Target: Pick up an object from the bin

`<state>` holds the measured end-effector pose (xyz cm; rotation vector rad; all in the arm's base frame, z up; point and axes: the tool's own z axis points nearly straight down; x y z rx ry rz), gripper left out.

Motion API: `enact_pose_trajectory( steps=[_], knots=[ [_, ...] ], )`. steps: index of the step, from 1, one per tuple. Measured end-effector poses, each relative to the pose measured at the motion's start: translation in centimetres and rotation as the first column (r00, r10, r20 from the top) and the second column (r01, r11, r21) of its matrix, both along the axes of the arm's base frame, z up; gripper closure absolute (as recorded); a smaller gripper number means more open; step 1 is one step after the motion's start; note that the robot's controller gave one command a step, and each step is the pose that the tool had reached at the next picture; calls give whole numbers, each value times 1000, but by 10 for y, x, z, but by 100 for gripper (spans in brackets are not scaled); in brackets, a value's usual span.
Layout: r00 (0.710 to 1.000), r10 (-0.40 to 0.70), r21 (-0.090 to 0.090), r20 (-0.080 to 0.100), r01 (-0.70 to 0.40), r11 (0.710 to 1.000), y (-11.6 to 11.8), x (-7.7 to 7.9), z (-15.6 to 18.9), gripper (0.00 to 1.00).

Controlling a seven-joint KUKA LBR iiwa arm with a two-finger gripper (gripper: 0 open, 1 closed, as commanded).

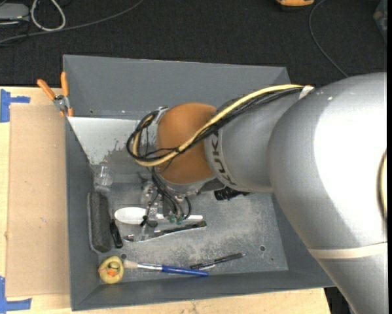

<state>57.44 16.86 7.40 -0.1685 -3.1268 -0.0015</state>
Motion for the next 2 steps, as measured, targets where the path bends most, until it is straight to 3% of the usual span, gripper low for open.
enact_pose_trajectory(
  steps=[2],
  knots=[
    [1000, -2, 0, -6, 2, 1000, -1, -1, 64, 100]
  ],
)
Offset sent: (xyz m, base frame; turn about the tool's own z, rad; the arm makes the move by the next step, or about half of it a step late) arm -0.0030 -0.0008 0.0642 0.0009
